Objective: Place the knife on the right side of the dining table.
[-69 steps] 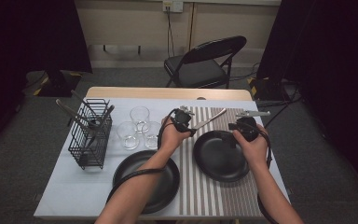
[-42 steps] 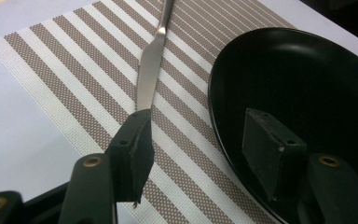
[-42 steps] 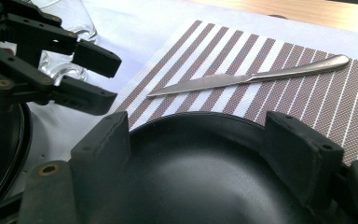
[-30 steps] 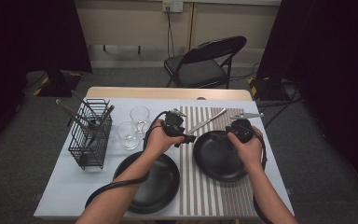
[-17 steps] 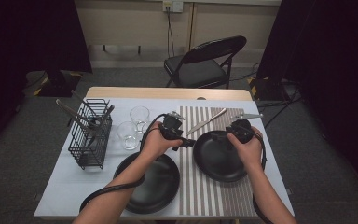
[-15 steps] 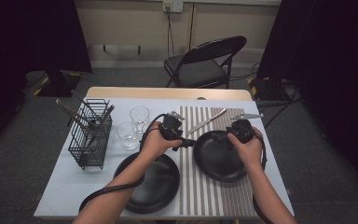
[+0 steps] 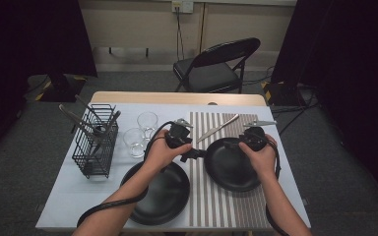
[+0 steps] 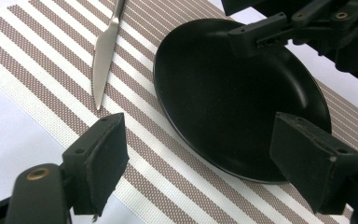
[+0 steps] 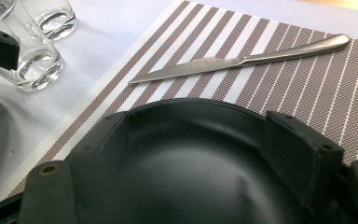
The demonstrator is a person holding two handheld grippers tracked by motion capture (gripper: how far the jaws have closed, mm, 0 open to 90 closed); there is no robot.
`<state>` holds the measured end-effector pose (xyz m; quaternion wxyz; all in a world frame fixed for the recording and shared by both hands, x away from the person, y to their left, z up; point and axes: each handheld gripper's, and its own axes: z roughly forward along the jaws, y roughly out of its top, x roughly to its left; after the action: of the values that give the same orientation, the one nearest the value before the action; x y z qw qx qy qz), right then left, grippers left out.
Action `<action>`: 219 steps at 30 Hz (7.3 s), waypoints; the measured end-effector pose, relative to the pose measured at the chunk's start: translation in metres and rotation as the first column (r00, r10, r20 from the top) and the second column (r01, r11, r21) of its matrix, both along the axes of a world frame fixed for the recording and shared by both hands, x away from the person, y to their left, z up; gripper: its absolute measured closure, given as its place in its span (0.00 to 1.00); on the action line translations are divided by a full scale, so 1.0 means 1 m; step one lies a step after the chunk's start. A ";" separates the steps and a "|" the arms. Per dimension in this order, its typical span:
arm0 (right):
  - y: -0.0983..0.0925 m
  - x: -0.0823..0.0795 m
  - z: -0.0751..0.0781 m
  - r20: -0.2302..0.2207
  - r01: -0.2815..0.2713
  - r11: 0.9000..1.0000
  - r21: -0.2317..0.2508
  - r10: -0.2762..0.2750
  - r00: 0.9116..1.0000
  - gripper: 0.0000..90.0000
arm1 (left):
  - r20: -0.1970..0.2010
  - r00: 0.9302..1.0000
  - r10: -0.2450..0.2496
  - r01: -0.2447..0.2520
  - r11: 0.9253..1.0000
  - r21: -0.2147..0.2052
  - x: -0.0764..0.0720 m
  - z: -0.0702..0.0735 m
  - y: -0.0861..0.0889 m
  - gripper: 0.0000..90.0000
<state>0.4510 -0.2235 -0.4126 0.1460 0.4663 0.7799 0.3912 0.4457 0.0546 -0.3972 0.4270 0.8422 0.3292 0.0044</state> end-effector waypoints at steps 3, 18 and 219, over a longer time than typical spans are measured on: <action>0.001 0.000 0.000 -0.001 0.002 1.000 -0.004 -0.002 1.000 0.25 | -0.003 1.000 -0.005 0.005 1.000 0.005 -0.003 0.001 0.002 0.21; 0.002 0.004 -0.005 -0.002 -0.009 1.000 -0.011 0.009 1.000 0.25 | 0.009 0.999 -0.048 0.048 0.999 -0.005 -0.020 0.006 0.011 0.20; 0.012 0.140 -0.047 -0.027 0.087 0.987 -0.137 -0.092 0.995 0.76 | -0.032 0.998 -0.048 0.047 0.999 -0.015 -0.098 -0.020 0.110 0.21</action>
<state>0.5908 -0.2120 -0.4594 0.1816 0.4963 0.7852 0.3227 0.3481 0.1650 -0.4167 0.4273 0.8467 0.3162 -0.0217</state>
